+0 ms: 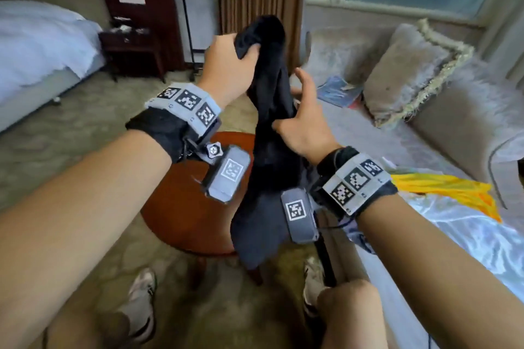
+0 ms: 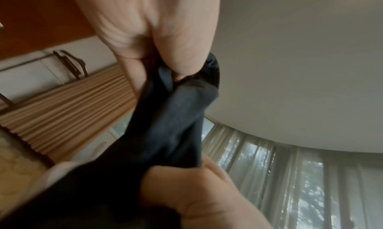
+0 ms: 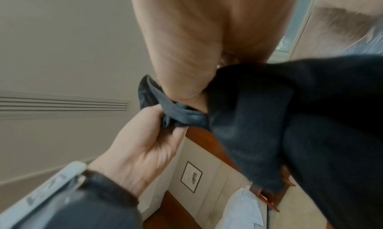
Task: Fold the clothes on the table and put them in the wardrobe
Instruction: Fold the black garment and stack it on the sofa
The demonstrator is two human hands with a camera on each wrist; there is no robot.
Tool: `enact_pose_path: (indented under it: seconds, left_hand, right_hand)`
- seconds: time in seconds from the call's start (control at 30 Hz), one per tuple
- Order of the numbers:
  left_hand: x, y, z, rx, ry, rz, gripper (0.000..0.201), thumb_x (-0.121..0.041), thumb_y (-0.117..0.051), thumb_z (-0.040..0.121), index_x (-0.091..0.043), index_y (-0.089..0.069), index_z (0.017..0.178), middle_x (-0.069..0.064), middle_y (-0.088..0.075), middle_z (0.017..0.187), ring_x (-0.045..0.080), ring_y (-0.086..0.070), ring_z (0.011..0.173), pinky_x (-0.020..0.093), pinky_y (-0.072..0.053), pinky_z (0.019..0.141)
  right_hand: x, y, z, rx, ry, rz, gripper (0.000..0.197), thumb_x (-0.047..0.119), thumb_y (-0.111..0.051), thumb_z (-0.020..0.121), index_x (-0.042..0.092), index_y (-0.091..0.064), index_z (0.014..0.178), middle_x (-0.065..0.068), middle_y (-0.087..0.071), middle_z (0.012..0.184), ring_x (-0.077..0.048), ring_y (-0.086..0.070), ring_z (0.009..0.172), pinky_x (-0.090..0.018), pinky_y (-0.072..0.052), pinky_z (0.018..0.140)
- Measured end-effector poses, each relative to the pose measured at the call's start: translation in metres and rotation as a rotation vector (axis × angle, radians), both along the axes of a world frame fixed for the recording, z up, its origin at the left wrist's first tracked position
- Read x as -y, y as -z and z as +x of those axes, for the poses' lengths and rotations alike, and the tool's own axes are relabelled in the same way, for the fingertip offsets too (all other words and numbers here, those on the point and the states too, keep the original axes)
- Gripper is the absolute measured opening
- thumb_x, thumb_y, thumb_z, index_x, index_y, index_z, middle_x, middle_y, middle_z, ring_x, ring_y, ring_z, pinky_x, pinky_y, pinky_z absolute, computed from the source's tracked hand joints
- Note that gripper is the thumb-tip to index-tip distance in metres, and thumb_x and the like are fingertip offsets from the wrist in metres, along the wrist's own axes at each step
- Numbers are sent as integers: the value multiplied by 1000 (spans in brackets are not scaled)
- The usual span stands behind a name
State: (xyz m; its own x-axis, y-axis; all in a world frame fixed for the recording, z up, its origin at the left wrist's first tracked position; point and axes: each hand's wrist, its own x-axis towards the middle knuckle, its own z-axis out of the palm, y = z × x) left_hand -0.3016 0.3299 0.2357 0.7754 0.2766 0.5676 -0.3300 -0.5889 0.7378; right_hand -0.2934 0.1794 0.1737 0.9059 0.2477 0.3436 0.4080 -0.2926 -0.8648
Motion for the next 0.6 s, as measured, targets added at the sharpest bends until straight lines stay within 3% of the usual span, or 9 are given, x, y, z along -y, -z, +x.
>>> enact_pose_path:
  seconds: [0.07, 0.1, 0.17, 0.23, 0.3, 0.37, 0.43, 0.5, 0.6]
  left_hand:
    - [-35, -4, -12, 4, -38, -52, 34, -26, -53, 89, 7, -62, 86, 23, -67, 86, 33, -63, 84, 38, -47, 71]
    - [-51, -5, -18, 6, -52, -69, 36, -25, -52, 88, 10, -61, 88, 22, -65, 84, 30, -61, 78, 40, -45, 68]
    - [-78, -8, -30, -17, -47, -76, 33, -23, -51, 87, 10, -58, 86, 16, -57, 79, 20, -52, 73, 34, -37, 66]
    - [-100, -8, -39, -77, -50, -62, 21, -14, -51, 90, 4, -58, 84, 13, -55, 79, 17, -48, 73, 27, -35, 65]
    - [-117, -4, -47, -162, -72, -36, 16, -8, -48, 93, -6, -53, 78, 4, -50, 72, 14, -43, 67, 22, -33, 57]
    - [-132, 6, -51, -228, -82, -58, 17, -7, -45, 95, -12, -54, 81, 2, -52, 73, 17, -47, 71, 24, -38, 62]
    - [-146, 18, -54, -263, -100, -104, 15, -13, -45, 96, -17, -58, 89, 7, -60, 87, 21, -53, 82, 32, -42, 71]
    - [-157, 26, -58, -263, -112, -176, 14, -17, -45, 96, -20, -57, 92, 10, -58, 94, 20, -52, 83, 35, -40, 71]
    - [-164, 31, -60, -244, -95, -222, 13, -18, -45, 95, -18, -58, 93, 9, -58, 95, 19, -53, 87, 35, -40, 76]
  right_hand:
    - [-17, -9, -3, 41, 148, -15, 64, -2, -62, 74, 13, -49, 134, 0, -58, 111, -17, -60, 103, -32, -50, 94]
    - [-24, -11, -3, 68, 225, -55, 45, -1, -61, 75, 12, -59, 118, -2, -62, 101, -17, -59, 95, -30, -49, 85]
    - [-33, -12, 0, 105, 271, -170, 23, 1, -57, 79, 12, -68, 96, -5, -61, 84, -16, -55, 85, -28, -42, 72]
    - [-39, -10, 5, 86, 228, -193, 21, 2, -54, 83, 17, -68, 89, -5, -59, 82, -16, -54, 85, -27, -40, 71]
    - [-45, -8, 10, 68, 208, -154, 21, 5, -54, 90, 18, -69, 96, -3, -62, 89, -18, -57, 91, -25, -40, 76]
    - [-53, -7, 12, 62, 184, -106, 20, 8, -51, 94, 18, -67, 98, -2, -64, 93, -18, -57, 94, -27, -42, 81]
    - [-61, -9, 12, 28, 163, 5, 20, 6, -50, 94, 18, -62, 83, -1, -62, 86, -16, -55, 87, -27, -43, 80]
    - [-66, -13, 11, -61, 133, 191, 20, 11, -57, 90, 18, -61, 72, 0, -62, 78, -15, -56, 82, -32, -46, 80]
    - [-68, -16, 8, -115, 68, 282, 19, 29, -68, 89, 15, -64, 77, 3, -64, 79, -10, -60, 78, -26, -49, 74]
